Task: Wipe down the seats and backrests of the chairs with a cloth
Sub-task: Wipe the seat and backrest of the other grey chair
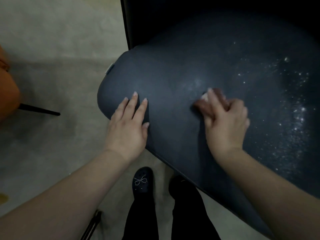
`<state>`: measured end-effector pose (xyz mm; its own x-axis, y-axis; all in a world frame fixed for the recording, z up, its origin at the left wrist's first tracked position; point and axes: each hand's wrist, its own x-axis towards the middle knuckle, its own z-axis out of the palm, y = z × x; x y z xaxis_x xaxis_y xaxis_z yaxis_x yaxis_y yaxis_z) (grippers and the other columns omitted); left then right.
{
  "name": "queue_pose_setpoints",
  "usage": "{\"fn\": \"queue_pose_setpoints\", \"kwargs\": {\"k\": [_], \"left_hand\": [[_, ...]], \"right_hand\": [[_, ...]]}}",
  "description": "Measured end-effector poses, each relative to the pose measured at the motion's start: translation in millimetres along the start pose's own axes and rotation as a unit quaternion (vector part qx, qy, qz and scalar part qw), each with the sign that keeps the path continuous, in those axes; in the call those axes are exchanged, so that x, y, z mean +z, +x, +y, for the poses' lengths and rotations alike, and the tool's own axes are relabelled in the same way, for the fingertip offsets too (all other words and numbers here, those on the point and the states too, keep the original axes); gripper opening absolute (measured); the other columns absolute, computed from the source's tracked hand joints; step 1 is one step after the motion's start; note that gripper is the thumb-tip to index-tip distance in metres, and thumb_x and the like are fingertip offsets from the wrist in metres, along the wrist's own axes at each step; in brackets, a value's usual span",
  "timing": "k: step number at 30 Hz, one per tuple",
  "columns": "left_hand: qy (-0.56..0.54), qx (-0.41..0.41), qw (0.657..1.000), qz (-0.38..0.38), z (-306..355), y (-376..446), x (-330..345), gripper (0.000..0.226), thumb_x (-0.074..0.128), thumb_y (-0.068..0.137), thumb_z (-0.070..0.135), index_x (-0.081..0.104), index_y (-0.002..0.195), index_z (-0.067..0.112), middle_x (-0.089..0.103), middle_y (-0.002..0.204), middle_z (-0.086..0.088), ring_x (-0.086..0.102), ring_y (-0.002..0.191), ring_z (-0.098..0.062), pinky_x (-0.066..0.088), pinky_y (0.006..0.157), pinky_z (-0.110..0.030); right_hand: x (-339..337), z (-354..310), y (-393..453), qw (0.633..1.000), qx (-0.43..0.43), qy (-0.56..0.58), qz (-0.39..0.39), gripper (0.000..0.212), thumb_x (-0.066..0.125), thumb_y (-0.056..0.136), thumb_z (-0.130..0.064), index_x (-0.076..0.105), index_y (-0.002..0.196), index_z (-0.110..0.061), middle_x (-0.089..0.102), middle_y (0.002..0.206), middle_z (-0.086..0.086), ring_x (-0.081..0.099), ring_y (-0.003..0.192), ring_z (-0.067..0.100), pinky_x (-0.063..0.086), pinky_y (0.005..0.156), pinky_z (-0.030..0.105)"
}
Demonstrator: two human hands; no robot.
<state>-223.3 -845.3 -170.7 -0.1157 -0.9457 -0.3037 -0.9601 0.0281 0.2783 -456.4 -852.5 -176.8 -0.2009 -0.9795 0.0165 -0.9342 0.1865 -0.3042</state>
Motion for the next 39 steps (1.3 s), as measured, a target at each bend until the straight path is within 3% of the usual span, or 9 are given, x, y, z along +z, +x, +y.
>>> {"fn": "queue_pose_setpoints", "kwargs": {"k": [3, 7, 9, 15, 21, 28, 30, 34, 39], "left_hand": [[-0.006, 0.001, 1.000, 0.000, 5.4, -6.6, 2.1, 0.062, 0.050, 0.094, 0.031, 0.027, 0.151, 0.019, 0.015, 0.160, -0.006, 0.015, 0.145, -0.028, 0.018, 0.118, -0.041], [0.001, 0.002, 1.000, -0.011, 13.1, -11.7, 3.6, 0.063, 0.051, 0.094, 0.031, 0.027, 0.151, 0.019, 0.014, 0.160, -0.006, 0.015, 0.145, -0.028, 0.020, 0.117, -0.044], [0.003, 0.006, 1.000, -0.012, 16.6, -13.1, 4.0, 0.062, 0.050, 0.094, 0.031, 0.027, 0.151, 0.019, 0.014, 0.160, -0.005, 0.015, 0.145, -0.027, 0.021, 0.117, -0.046], [0.004, 0.039, 0.999, -0.005, 38.1, -10.0, 8.4, 0.060, 0.050, 0.094, 0.030, 0.031, 0.149, 0.020, 0.018, 0.160, -0.004, 0.017, 0.144, -0.028, 0.024, 0.115, -0.048], [0.005, 0.076, 0.997, -0.014, 70.0, -5.1, 15.1, 0.060, 0.048, 0.095, 0.033, 0.027, 0.151, 0.024, 0.012, 0.161, -0.002, 0.011, 0.145, -0.024, 0.016, 0.116, -0.045], [0.043, 0.088, 0.995, -0.021, 84.5, 2.9, 20.9, 0.063, 0.045, 0.095, 0.038, 0.020, 0.152, 0.027, 0.006, 0.161, -0.002, 0.007, 0.146, -0.023, 0.013, 0.117, -0.044], [0.043, 0.084, 0.995, -0.017, 89.6, 6.7, 20.1, 0.063, 0.045, 0.095, 0.037, 0.021, 0.152, 0.027, 0.008, 0.161, -0.003, 0.008, 0.146, -0.024, 0.012, 0.117, -0.044], [0.041, 0.089, 0.995, -0.016, 101.9, 17.5, 16.1, 0.063, 0.046, 0.095, 0.037, 0.021, 0.152, 0.027, 0.008, 0.161, -0.003, 0.006, 0.146, -0.023, 0.010, 0.117, -0.044], [0.039, 0.090, 0.995, -0.011, 109.0, 35.0, 10.7, 0.061, 0.043, 0.096, 0.038, 0.020, 0.152, 0.029, 0.006, 0.161, -0.002, 0.003, 0.146, -0.023, 0.008, 0.117, -0.044]], "right_hand": [[6.5, -18.8, 10.1, 0.999, 0.041, -0.004, 0.012, 0.066, 0.069, 0.082, -0.027, 0.043, 0.142, -0.040, 0.046, 0.118, 0.018, 0.043, 0.103, 0.038, 0.036, 0.086, 0.047], [10.7, -43.7, -52.4, 0.990, -0.126, 0.000, -0.058, 0.073, 0.078, 0.070, -0.032, 0.050, 0.137, -0.041, 0.055, 0.110, 0.013, 0.051, 0.092, 0.034, 0.041, 0.075, 0.042], [4.5, -22.1, -64.8, 0.987, -0.146, -0.010, -0.064, 0.073, 0.082, 0.066, -0.031, 0.055, 0.133, -0.041, 0.058, 0.106, 0.013, 0.054, 0.086, 0.034, 0.042, 0.071, 0.042], [-14.5, 45.4, -17.7, 0.999, 0.032, -0.013, 0.015, 0.070, 0.076, 0.076, -0.021, 0.049, 0.139, -0.038, 0.049, 0.109, 0.019, 0.047, 0.094, 0.038, 0.039, 0.079, 0.048], [-16.0, 54.0, -70.9, 0.991, -0.123, -0.031, -0.034, 0.076, 0.083, 0.064, -0.025, 0.055, 0.134, -0.037, 0.055, 0.105, 0.017, 0.044, 0.090, 0.031, 0.040, 0.074, 0.043], [-25.5, 90.2, -2.0, 0.995, 0.088, -0.016, 0.046, 0.066, 0.071, 0.081, -0.025, 0.046, 0.139, -0.042, 0.046, 0.114, 0.017, 0.043, 0.101, 0.036, 0.037, 0.089, 0.049], [-23.0, 78.4, -15.2, 0.996, 0.075, -0.001, 0.042, 0.070, 0.074, 0.076, -0.024, 0.047, 0.139, -0.041, 0.047, 0.112, 0.016, 0.044, 0.098, 0.035, 0.038, 0.085, 0.046], [-23.3, 73.9, -47.9, 0.998, -0.056, -0.017, -0.012, 0.074, 0.077, 0.070, -0.027, 0.050, 0.137, -0.041, 0.052, 0.107, 0.013, 0.047, 0.091, 0.033, 0.041, 0.076, 0.044], [-25.1, 98.9, 44.3, 0.997, 0.067, 0.004, 0.039, 0.062, 0.068, 0.084, -0.029, 0.045, 0.138, -0.047, 0.045, 0.118, 0.013, 0.043, 0.105, 0.035, 0.036, 0.092, 0.045]]}}
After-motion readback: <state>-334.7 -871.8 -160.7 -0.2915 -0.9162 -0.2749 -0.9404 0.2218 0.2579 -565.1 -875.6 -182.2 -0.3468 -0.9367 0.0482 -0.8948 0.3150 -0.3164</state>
